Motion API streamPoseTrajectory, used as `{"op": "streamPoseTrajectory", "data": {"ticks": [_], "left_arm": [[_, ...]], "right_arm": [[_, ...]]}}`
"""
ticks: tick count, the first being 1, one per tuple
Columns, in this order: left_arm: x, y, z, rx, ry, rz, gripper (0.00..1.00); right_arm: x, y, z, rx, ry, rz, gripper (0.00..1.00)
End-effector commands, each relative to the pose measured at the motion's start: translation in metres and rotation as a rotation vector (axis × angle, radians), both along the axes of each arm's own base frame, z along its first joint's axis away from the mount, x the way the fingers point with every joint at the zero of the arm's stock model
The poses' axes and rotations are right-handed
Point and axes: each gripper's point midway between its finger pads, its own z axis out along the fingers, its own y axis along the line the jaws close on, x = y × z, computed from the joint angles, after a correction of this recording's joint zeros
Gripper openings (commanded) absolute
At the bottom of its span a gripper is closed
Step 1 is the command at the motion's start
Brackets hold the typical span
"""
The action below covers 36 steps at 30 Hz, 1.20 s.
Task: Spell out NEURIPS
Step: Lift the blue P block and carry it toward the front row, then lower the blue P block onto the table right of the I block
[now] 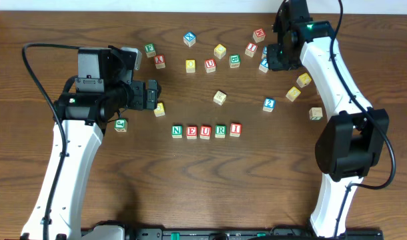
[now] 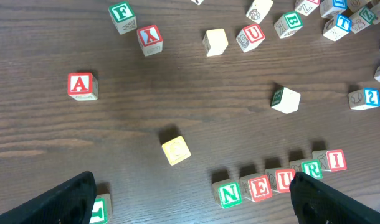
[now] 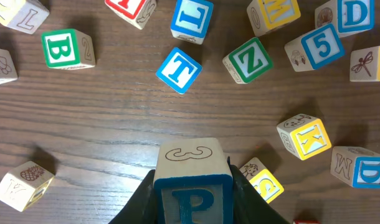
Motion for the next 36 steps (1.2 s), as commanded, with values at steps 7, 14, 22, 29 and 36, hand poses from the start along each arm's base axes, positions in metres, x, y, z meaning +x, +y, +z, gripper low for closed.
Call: {"op": "streamPoseTrajectory", "data": {"ticks": [7,14,22,29,36], "left_arm": [[0.003,-0.001,0.013,-0.007,-0.034,-0.009,0.98],[0.003,-0.001,0.013,-0.007,-0.034,-0.009,0.98],[0.003,-0.001,0.013,-0.007,-0.034,-0.009,0.98],[0.003,-0.001,0.013,-0.007,-0.034,-0.009,0.98],[0.003,-0.001,0.013,-0.007,-0.034,-0.009,0.98]], "right_arm": [[-0.011,0.024,0.020,0.027,-0.088,0.032,0.22],[-0.033,0.020,0.026,0.043,-0.142,0.009,0.23],[-0.072,0.011,0.028,0.070,-0.148,-0.043,0.21],[-0.106,0.016,0.017,0.096,-0.126,-0.076,0.20],[-0.140,0.040,-0.005,0.109,-0.061,-0.060,0.18]]}}
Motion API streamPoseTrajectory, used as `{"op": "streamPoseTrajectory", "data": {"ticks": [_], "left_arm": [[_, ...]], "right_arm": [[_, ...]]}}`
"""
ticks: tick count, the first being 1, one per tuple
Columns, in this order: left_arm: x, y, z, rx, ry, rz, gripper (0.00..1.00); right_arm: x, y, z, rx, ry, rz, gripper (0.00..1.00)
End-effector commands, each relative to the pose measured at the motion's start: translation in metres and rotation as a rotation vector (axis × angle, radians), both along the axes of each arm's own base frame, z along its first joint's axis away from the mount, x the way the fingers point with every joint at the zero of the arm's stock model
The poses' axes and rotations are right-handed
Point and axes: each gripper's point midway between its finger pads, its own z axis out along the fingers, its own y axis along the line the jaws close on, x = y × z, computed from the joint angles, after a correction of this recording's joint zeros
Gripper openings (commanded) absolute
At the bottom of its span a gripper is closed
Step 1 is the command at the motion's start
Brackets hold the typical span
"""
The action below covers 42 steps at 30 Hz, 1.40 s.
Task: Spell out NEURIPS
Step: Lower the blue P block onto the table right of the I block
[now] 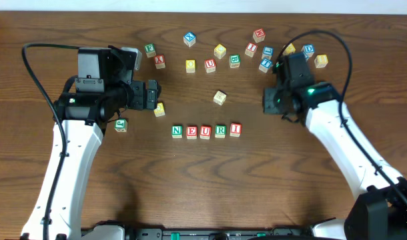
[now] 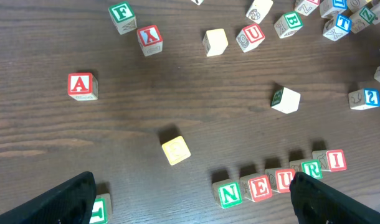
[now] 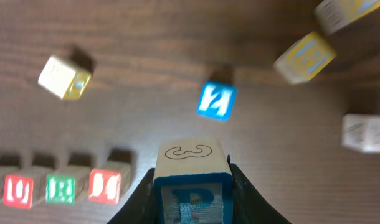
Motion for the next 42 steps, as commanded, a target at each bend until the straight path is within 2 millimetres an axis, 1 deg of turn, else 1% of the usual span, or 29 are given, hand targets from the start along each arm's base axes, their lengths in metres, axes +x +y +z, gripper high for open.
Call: {"op": "streamPoseTrajectory", "data": {"ticks": [1,3,7,12,17,23,30,37,42], "left_arm": [[0.003,-0.001,0.013,-0.008,-0.034,-0.009,0.98],[0.003,-0.001,0.013,-0.008,-0.034,-0.009,0.98],[0.003,-0.001,0.013,-0.007,-0.034,-0.009,0.98],[0.003,-0.001,0.013,-0.007,-0.034,-0.009,0.98],[0.003,-0.001,0.013,-0.007,-0.034,-0.009,0.98],[0.003,-0.001,0.013,-0.008,-0.034,-0.009,0.98],[0.003,-0.001,0.013,-0.008,-0.034,-0.009,0.98],[0.003,-0.001,0.013,-0.008,-0.034,-0.009,0.98],[0.003,-0.001,0.013,-0.007,-0.034,-0.009,0.98]], "right_arm": [[-0.014,0.014,-0.007,0.022,0.020,-0.018,0.17],[-0.021,0.021,-0.015,0.026,0.032,-0.014,0.17],[-0.029,0.025,-0.029,0.031,0.047,-0.047,0.17],[-0.039,0.021,-0.045,0.032,0.075,-0.085,0.16],[-0.045,0.019,-0.054,0.038,0.092,-0.115,0.16],[-0.047,0.024,-0.059,0.050,0.088,-0.121,0.16],[-0.047,0.041,-0.057,0.071,0.064,-0.095,0.16],[-0.046,0.041,-0.060,0.047,0.051,-0.124,0.17],[-0.046,0.040,-0.070,0.033,0.072,-0.134,0.17]]}}
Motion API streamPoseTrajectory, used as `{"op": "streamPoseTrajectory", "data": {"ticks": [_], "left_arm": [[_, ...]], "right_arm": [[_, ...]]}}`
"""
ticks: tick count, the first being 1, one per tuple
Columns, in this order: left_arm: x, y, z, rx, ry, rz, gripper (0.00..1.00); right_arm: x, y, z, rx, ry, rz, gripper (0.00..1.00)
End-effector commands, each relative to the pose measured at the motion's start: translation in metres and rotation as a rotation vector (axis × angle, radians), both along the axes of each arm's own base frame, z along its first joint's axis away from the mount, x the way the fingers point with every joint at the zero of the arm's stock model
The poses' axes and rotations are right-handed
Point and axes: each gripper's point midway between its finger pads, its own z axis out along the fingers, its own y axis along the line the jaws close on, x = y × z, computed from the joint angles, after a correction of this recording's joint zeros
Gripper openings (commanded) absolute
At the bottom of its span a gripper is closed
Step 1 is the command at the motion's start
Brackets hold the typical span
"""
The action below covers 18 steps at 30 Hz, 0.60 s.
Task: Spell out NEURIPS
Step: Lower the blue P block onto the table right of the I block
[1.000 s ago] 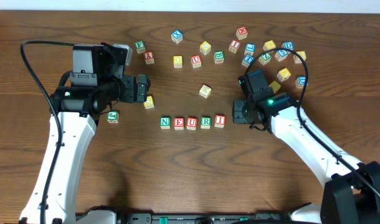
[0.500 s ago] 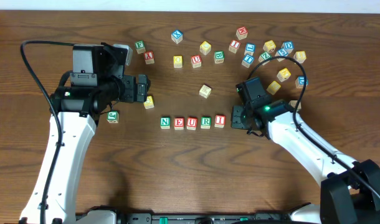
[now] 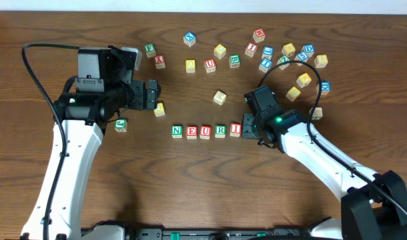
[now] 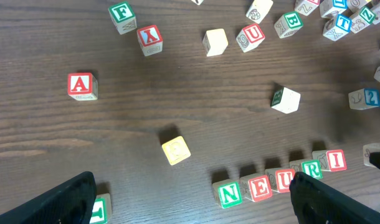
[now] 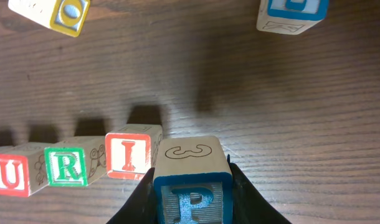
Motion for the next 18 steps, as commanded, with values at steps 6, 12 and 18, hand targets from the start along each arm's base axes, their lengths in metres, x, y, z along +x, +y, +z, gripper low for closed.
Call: {"op": "streamPoseTrajectory", "data": {"ticks": [6,12,18], "left_arm": [[0.003,-0.001,0.013,-0.007,-0.034,-0.008,0.98],[0.003,-0.001,0.013,-0.007,-0.034,-0.009,0.98],[0.003,-0.001,0.013,-0.007,-0.034,-0.009,0.98]], "right_arm": [[-0.002,-0.003,-0.021,-0.033,0.041,-0.033,0.16],[-0.001,-0.003,-0.027,-0.037,0.049,-0.032,0.16],[-0.002,-0.003,-0.031,-0.043,0.059,-0.032,0.16]]}}
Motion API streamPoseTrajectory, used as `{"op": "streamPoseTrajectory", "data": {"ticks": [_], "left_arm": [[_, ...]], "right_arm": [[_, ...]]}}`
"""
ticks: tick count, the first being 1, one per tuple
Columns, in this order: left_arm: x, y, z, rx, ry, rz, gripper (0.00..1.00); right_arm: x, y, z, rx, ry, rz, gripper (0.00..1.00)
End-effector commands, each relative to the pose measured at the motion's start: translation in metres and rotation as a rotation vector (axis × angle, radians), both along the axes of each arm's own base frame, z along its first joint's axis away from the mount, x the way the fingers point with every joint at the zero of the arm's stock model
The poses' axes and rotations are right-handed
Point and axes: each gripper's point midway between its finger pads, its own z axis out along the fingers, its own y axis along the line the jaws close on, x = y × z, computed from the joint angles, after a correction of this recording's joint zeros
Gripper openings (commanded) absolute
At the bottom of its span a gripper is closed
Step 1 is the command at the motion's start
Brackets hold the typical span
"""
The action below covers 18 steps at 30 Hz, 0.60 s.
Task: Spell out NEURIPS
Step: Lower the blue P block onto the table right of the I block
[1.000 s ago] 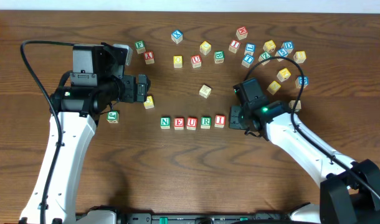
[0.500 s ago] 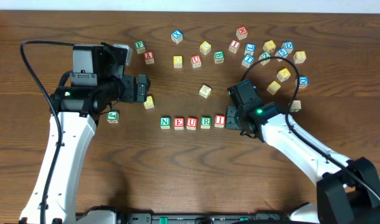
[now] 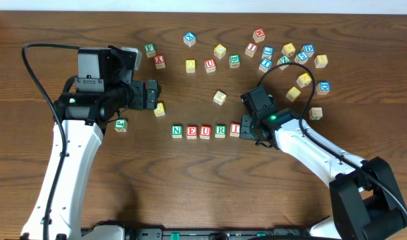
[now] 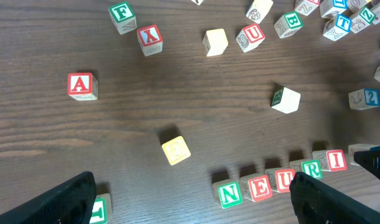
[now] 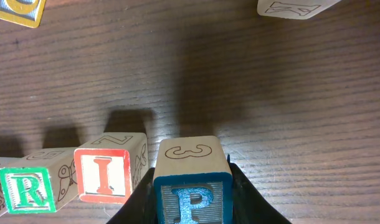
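On the table the red and green blocks N (image 3: 177, 131), E (image 3: 191, 132), U (image 3: 205, 131), R (image 3: 220, 131) and I (image 3: 235, 129) lie in a row. My right gripper (image 5: 193, 198) is shut on the blue P block (image 5: 191, 159). It holds the block just right of the I block (image 5: 106, 176) with a narrow gap; whether it touches the table cannot be told. In the overhead view the right gripper (image 3: 249, 127) covers the P block. My left gripper (image 4: 190, 205) is open with nothing in it, above the table left of the row (image 4: 283, 180).
Loose letter blocks are scattered along the back, thickest at the back right (image 3: 283, 57). A yellow block (image 3: 219, 97) lies behind the row. Another yellow block (image 3: 159, 109) and a green one (image 3: 121, 125) sit near the left gripper (image 3: 152, 95).
My right gripper, still shut on the P block, has moved a little left and lower, so P now stands close beside the I block. The left arm has not moved.
My right gripper first held the P block over the heap of loose blocks at the back right. Then it held P over the right middle of the table, then near the right end of the row NEURI. Now P is beside I. The left arm stayed still throughout.
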Motion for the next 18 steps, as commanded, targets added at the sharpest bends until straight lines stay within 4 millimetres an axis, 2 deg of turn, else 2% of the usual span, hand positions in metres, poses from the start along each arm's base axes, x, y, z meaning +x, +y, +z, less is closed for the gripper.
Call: {"op": "streamPoseTrajectory", "data": {"ticks": [1,12,18], "left_arm": [[0.0027,-0.0008,0.0131,-0.007,-0.034,-0.009,0.97],[0.0027,-0.0009,0.0131,-0.007,-0.034,-0.009,0.98],[0.0027,-0.0009,0.0131,-0.007,-0.034,-0.009,0.98]], "right_arm": [[-0.0026,-0.0020,-0.0078,-0.018,0.014,-0.016,0.16],[-0.0012,-0.0009,-0.0088,-0.014,0.007,-0.015,0.16],[-0.0048,-0.0021,-0.0167,-0.005,0.007,-0.026,0.17]]}}
